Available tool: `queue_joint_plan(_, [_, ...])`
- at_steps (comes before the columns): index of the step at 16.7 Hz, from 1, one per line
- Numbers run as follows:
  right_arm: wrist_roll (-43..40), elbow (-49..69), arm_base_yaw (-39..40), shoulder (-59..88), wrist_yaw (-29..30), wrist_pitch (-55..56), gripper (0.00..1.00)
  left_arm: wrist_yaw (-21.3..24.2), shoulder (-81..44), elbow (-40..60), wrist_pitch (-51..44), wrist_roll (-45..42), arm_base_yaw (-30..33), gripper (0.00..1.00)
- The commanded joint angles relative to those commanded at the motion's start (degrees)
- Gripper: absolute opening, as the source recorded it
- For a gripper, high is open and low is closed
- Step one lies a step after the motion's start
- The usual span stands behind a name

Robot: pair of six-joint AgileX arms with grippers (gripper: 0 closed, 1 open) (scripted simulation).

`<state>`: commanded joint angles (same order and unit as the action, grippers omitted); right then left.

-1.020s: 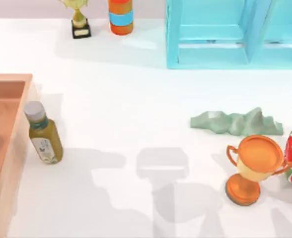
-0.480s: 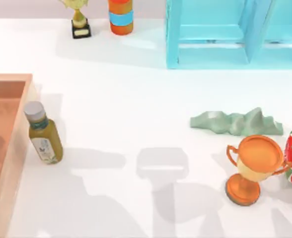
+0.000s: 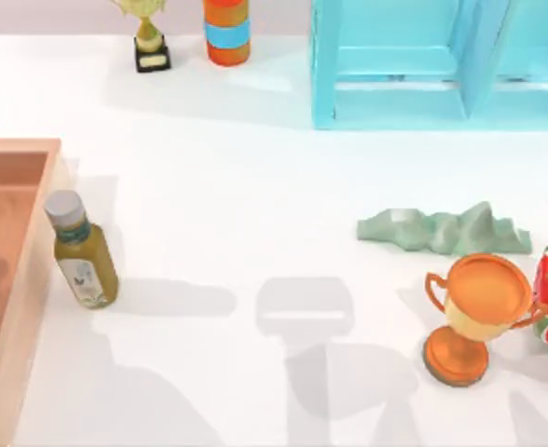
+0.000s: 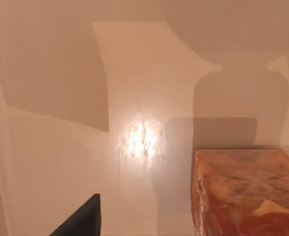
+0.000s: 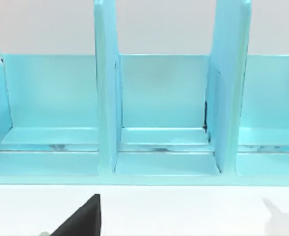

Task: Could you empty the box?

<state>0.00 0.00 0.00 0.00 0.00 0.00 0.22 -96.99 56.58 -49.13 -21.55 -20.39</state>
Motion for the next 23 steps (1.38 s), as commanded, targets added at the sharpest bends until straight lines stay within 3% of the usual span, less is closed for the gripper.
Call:
queue_joint_plan(7, [0.0,0.0,0.0,0.0,0.0,0.0,1.0,-0.34,-1.21,-3.38,4.15,0.1,0.25,1.0])
queue_joint_plan(20, [0.0,0.0,0.0,0.0,0.0,0.0,1.0,-0.34,-1.21,-3.38,4.15,0.1,0.25,0.02])
queue_joint_plan(23, [0.0,0.0,0.0,0.0,0.0,0.0,1.0,-0.34,-1.21,-3.38,4.15,0.1,0.25,0.0])
